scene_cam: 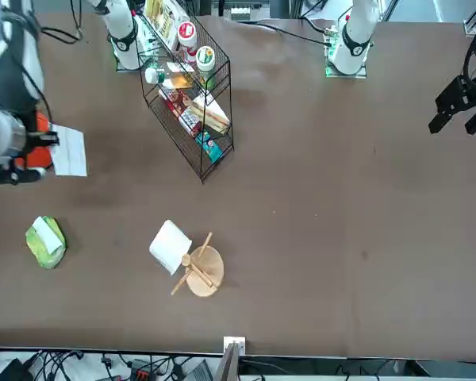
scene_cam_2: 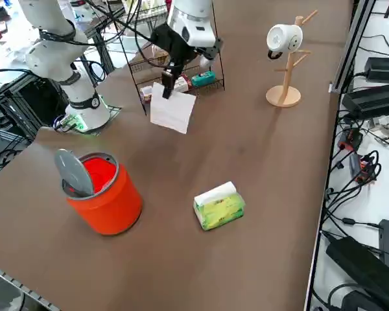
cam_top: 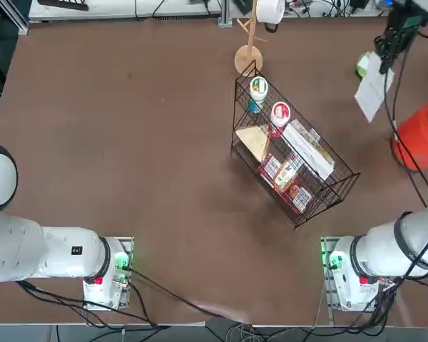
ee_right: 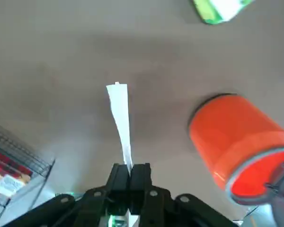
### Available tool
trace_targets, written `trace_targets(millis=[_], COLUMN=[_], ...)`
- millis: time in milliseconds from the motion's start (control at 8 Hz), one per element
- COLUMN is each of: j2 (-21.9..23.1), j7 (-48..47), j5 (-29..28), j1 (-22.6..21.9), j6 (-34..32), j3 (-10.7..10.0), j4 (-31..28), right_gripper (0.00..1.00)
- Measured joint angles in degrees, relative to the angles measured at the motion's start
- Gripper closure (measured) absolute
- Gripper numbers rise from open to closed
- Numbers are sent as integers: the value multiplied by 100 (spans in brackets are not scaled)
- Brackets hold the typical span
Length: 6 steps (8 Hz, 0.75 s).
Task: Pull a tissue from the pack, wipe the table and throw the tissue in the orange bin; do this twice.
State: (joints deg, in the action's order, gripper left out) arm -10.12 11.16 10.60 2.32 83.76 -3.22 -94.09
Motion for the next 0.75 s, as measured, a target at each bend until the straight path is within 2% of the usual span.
trace_targets(millis=[250, 750], j2=[141, 247], j7=[685, 2161], j5=[328, 855], j1=[373, 1265], j6=[-184, -39], j3=[-8, -18], j4=[179, 204], right_gripper=[98, 98])
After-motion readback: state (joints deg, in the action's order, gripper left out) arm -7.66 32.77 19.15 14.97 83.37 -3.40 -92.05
